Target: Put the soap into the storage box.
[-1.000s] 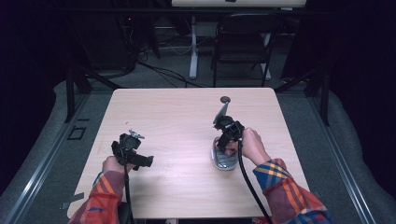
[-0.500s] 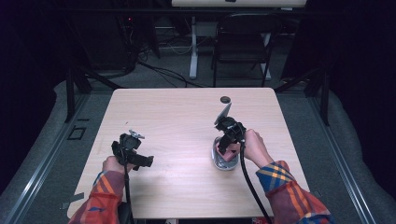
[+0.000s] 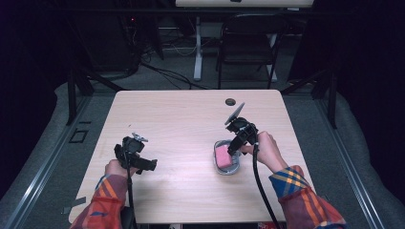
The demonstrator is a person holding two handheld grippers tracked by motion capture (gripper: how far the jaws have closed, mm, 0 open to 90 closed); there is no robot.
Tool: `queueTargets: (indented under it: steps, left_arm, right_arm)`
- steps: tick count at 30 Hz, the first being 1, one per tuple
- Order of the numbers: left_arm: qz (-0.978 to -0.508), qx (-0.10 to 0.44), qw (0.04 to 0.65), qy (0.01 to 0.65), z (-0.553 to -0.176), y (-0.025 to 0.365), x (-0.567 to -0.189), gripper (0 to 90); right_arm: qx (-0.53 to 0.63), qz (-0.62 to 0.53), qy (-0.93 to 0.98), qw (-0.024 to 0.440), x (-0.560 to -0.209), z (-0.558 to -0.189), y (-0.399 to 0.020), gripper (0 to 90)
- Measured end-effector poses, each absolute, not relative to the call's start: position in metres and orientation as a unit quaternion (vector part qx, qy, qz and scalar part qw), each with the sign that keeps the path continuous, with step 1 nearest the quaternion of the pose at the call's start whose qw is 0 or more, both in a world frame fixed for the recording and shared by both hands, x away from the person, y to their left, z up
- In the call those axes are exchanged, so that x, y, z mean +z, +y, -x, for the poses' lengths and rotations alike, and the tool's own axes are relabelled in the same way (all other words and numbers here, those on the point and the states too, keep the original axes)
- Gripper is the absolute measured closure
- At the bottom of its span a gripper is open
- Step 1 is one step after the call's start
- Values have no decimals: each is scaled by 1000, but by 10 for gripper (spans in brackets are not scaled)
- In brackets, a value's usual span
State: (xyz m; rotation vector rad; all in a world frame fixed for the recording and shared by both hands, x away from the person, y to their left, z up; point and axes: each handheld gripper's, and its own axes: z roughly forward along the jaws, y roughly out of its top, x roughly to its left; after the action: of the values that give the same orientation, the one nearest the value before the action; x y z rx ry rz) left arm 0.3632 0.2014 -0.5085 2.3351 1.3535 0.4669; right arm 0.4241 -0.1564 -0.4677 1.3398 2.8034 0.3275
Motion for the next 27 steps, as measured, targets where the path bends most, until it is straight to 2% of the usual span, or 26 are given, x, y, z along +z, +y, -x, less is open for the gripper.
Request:
queueTargets:
  steps: [6, 18, 27]
  left_arm:
    - [-835, 167, 200, 485, -363, 201, -508, 3]
    - [-835, 169, 200, 485, -363, 201, -509, 3]
    - [-834, 168, 200, 485, -363, 201, -509, 3]
  right_arm:
    - [119, -421, 899, 17, -458, -420, -169, 338]
    - [147, -413, 898, 44, -446, -409, -197, 149]
    - [154, -422, 891, 68, -445, -397, -227, 113]
